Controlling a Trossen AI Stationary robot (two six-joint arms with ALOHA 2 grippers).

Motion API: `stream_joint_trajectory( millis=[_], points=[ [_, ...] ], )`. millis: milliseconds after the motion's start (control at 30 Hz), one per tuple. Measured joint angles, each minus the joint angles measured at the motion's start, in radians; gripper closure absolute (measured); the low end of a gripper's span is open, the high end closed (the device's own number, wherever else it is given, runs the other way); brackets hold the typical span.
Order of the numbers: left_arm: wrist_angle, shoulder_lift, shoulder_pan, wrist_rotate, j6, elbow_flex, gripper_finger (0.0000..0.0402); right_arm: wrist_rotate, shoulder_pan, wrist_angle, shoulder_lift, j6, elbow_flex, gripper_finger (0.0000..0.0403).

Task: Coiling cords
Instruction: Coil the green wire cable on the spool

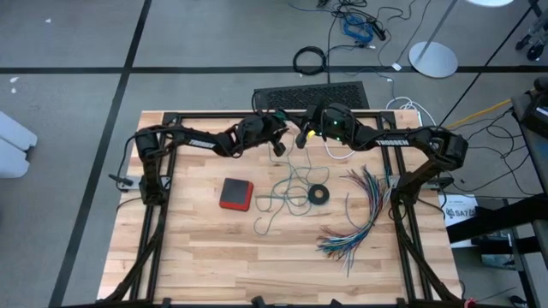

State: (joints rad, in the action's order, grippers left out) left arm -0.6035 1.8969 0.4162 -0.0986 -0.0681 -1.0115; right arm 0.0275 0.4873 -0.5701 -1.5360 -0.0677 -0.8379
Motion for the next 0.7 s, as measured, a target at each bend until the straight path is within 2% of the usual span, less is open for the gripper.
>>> stream_joint_trajectory(
  millis=[233,533,700],
  points=[
    [0.019,-0.021,0.022,0.073,0.001,0.000,0.0297,0.005,0.011,0.012,0.000,-0.004,0.000,0.0403],
    [0.046,-0.032,0.036,0.097,0.010,0.006,0.0279,0.018,0.018,0.013,0.014,-0.012,0.000,0.0403],
    [-0.011,-0.032,0.048,0.229,0.010,0.007,0.0278,0.034,0.018,0.022,0.038,-0.023,0.000,0.0403]
  ],
)
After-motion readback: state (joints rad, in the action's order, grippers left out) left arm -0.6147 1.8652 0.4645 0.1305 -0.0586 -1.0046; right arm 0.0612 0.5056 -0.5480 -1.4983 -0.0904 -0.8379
